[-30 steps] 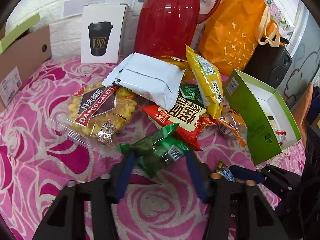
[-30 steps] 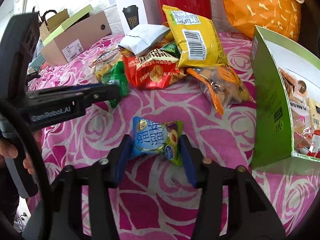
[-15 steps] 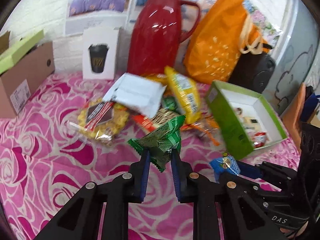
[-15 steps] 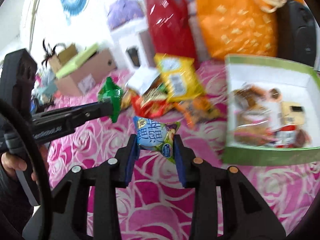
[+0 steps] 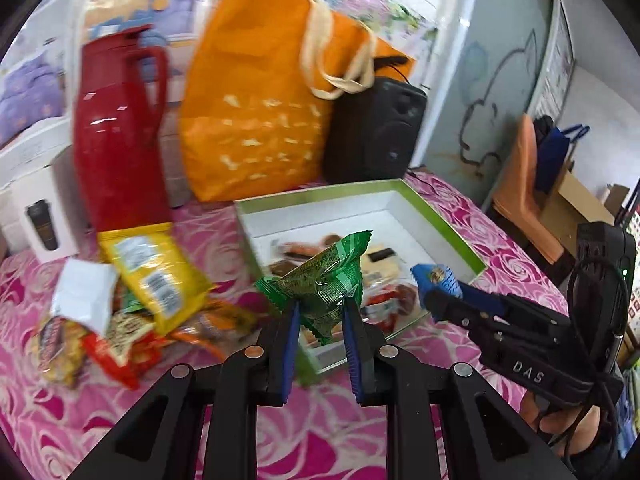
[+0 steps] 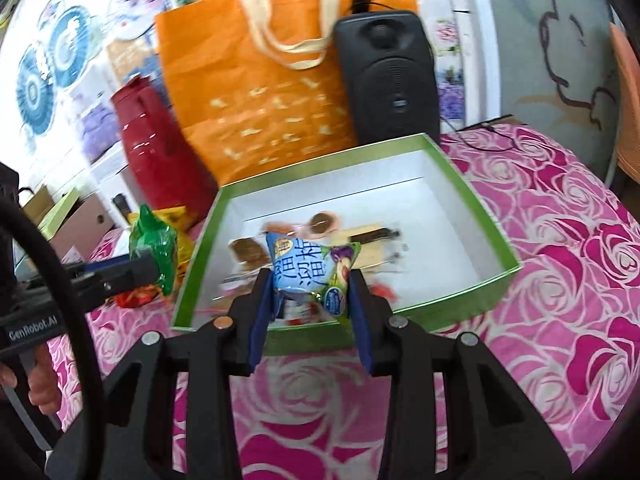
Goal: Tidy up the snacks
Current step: 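Drop both snacks into the green box and open both grippers, then move the right gripper to the red-and-white snack bag while the left gripper approaches the white pastry pack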
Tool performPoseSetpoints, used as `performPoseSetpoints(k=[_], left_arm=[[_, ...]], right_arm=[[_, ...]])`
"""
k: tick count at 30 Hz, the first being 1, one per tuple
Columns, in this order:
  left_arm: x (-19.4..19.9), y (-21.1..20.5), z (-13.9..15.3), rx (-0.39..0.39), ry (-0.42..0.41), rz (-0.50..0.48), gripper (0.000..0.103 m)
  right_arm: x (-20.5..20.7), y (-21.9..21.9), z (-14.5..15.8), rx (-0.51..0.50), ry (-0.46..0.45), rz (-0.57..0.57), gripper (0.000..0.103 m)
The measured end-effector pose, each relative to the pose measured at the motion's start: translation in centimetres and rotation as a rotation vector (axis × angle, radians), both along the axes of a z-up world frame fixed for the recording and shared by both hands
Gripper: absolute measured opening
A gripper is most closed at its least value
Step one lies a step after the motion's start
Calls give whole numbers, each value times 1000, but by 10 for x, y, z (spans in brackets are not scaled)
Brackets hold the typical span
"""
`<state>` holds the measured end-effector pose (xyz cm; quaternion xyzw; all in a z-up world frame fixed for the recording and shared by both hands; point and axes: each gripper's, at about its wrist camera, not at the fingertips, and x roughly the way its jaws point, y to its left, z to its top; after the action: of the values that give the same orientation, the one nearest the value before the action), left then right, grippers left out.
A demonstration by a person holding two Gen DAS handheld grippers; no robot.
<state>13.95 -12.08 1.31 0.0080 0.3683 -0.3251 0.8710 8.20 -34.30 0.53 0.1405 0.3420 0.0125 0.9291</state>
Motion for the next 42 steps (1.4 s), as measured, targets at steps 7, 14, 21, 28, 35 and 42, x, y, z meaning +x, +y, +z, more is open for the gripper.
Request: performPoseSetpoints(k=[7, 14, 21, 28, 35, 42], left_arm=[[10, -50, -9, 46, 12, -41, 22], [18, -51, -17, 6, 22, 13, 86], [9, -36, -15, 3, -24, 84, 96], [-7, -4, -13, 9, -22, 143, 96], [-22, 85, -20, 12, -11, 349, 96], [-30, 178, -43, 15, 48, 554, 96]], right_arm=[[11, -23, -12, -8, -8, -42, 45], [6, -20, -19, -50, -18, -19, 96], [5, -1, -13, -64, 1, 19, 102], [2, 43, 1, -60, -9, 136, 102], [2, 109, 5, -11, -46, 321, 102], [17, 184, -10, -16, 14, 501, 102]])
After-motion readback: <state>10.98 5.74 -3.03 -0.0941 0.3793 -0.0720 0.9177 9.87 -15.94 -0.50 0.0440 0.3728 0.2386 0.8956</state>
